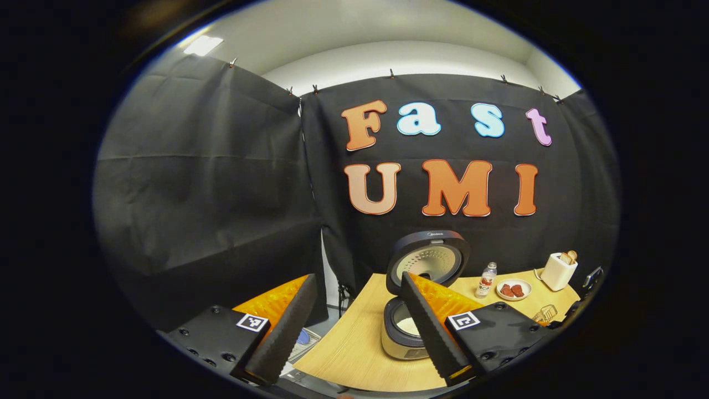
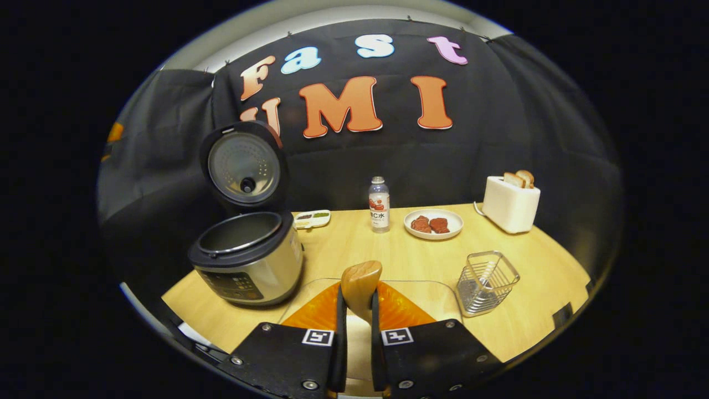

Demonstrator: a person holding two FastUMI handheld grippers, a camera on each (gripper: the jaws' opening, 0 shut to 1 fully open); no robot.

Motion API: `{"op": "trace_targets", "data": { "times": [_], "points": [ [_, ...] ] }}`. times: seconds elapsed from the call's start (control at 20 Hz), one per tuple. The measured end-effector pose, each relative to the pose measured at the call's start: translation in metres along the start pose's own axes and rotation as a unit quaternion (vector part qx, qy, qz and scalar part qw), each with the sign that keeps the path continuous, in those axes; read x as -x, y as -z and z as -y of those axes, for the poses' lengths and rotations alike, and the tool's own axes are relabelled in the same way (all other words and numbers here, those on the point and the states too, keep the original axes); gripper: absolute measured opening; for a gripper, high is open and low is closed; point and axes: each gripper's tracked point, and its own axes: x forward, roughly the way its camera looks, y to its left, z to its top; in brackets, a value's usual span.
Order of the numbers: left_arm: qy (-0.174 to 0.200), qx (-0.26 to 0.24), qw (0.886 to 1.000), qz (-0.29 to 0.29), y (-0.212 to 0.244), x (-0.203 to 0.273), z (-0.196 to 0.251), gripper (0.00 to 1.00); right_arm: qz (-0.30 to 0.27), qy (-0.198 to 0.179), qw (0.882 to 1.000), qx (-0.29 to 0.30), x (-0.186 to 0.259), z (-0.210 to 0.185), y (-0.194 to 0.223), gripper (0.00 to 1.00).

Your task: Close the left gripper, press the button to open the rice cooker; take a wooden spoon from the chopstick holder with the right hand, scoop a spoonful of rice and pour it into the rice cooker, then put the wooden spoon back into the chopstick holder.

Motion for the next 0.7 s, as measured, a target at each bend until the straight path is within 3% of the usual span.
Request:
{"op": "trace_targets", "data": {
  "times": [0.25, 0.5, 0.7],
  "points": [
    [0.001, 0.014, 1.0, -0.014, 0.009, 0.001, -0.003, 0.98, -0.015, -0.041, 0.988, -0.151, -0.012, -0.014, 0.006, 0.17],
    [0.0, 0.02, 1.0, -0.024, 0.016, -0.001, -0.003, 1.0, -0.026, -0.029, 0.978, -0.205, -0.022, -0.001, 0.005, 0.17],
    [0.003, 0.028, 0.999, -0.027, 0.017, -0.002, 0.0, 0.97, -0.052, -0.017, 0.946, -0.321, -0.023, 0.019, 0.013, 0.17]
  ]
}}
